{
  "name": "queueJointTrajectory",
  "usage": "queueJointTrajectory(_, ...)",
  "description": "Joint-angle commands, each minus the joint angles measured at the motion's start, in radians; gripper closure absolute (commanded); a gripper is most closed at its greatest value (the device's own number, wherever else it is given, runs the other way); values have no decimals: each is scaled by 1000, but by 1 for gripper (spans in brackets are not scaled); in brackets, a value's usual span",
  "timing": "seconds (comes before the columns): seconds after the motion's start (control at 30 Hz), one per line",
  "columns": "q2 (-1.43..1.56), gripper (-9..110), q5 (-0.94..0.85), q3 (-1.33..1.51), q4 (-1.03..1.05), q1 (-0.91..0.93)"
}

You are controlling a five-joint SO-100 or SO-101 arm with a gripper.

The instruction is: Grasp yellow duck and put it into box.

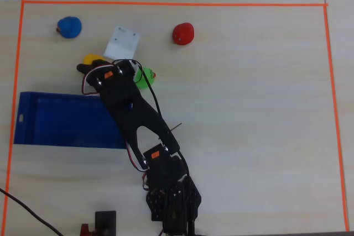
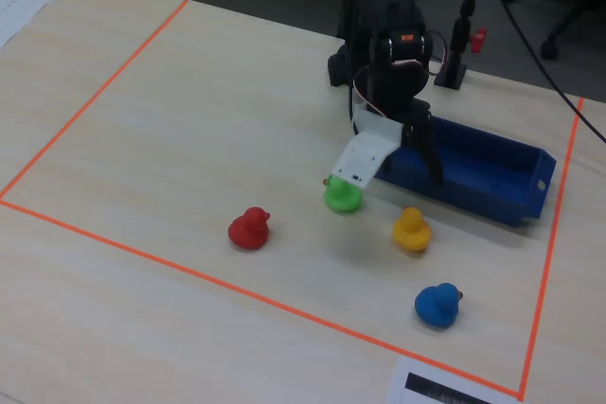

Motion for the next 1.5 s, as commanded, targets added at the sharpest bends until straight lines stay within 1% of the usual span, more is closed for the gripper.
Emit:
queueJointTrajectory(0.0, -35, 56, 0, -101, -48, -11)
queueJointTrajectory(0.13, -98, 56, -11, -118, -83, -8)
queueJointTrajectory(0.53, -186, 57, 3, -2, -287, -18)
queueJointTrajectory(0.7, -212, 60, 26, 43, -376, -20)
queueJointTrajectory(0.83, -206, 67, 61, 98, -468, -29)
queueJointTrajectory(0.97, -206, 81, 89, 87, -502, -21)
queueJointTrajectory(1.07, -195, 84, 117, 78, -522, -9)
queueJointTrajectory(1.13, -184, 90, 130, 72, -522, -8)
queueJointTrajectory(1.2, -173, 100, 132, 71, -512, -8)
queueJointTrajectory(1.23, -167, 101, 137, 72, -503, -8)
queueJointTrajectory(1.37, -84, 101, 137, 103, -463, 2)
queueJointTrajectory(1.47, 52, 101, 126, 72, -337, 37)
